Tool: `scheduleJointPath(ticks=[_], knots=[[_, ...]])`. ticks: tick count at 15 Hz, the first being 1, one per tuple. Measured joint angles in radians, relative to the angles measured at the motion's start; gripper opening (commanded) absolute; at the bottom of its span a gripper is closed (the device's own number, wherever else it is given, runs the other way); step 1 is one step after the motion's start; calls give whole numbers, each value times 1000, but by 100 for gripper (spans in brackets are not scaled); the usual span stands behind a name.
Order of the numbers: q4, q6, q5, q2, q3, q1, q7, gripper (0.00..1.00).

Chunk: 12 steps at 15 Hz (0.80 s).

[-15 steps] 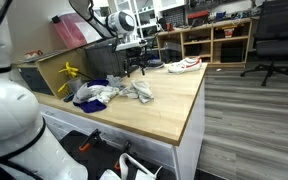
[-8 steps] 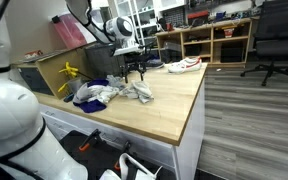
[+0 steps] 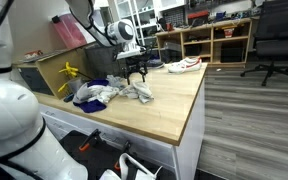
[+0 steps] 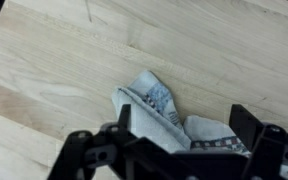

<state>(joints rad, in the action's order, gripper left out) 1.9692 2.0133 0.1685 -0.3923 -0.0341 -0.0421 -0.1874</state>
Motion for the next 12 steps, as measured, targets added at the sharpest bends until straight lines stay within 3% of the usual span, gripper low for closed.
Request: scheduleJointPath(ticks=[6, 7, 12], knots=[[7, 140, 0, -87, -22, -7, -1, 100], [6, 152, 0, -99, -25, -8, -1, 83], [3, 193, 20, -124, -26, -13, -2, 42]])
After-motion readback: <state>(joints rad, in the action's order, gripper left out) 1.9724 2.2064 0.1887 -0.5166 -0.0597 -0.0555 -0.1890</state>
